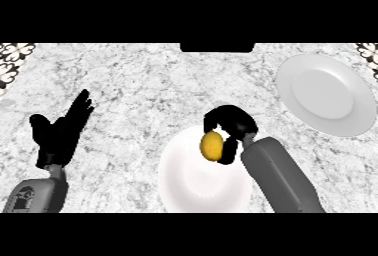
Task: Pick the lemon from the plate and place it in the plate
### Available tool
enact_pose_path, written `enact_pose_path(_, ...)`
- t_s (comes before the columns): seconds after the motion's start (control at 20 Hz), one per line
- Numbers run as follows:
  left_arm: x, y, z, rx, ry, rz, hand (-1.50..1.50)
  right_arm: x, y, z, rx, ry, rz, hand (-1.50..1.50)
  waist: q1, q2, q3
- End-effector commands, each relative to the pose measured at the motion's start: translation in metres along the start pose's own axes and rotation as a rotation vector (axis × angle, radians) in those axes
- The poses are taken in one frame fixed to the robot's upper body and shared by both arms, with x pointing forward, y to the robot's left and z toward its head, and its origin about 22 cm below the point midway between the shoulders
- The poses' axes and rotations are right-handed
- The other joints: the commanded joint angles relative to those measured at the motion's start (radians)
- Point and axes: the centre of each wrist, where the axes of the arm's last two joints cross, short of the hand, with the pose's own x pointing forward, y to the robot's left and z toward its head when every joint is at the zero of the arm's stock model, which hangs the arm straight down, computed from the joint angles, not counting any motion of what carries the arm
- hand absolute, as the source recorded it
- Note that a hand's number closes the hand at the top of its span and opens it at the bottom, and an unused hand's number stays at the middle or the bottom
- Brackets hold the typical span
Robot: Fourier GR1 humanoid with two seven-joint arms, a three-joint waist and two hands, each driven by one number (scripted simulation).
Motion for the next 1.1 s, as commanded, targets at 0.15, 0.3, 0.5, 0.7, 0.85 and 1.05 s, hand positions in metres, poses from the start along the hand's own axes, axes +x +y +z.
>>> enact_pose_path(0.15,-0.012,-0.006,0.003,-0.004,0.01,0.0,0.0,0.014,-0.032,-0.015,-0.271,0.186,-0.005,1.5,0.0,0.004,0.005)
enact_pose_path(0.3,-0.006,-0.004,-0.003,0.009,0.009,-0.005,0.0,0.028,-0.046,-0.013,-0.445,0.203,0.06,1.5,-0.004,0.002,0.005)
enact_pose_path(0.5,-0.008,-0.004,0.0,0.032,0.011,-0.012,0.0,0.029,-0.082,0.008,-0.786,0.19,0.084,1.5,-0.024,-0.007,0.005)
enact_pose_path(0.7,-0.007,0.015,0.0,0.012,0.017,0.012,0.0,0.036,-0.09,0.019,-0.982,0.276,0.108,1.5,-0.022,-0.003,0.004)
enact_pose_path(0.85,-0.014,0.007,0.01,0.006,0.001,0.008,0.0,0.017,-0.092,0.037,-1.045,0.354,0.07,1.5,-0.016,-0.002,0.005)
enact_pose_path(1.05,-0.009,-0.011,0.011,0.012,0.018,0.001,0.0,-0.011,-0.122,0.053,-1.09,0.427,-0.043,1.5,-0.006,0.002,0.006)
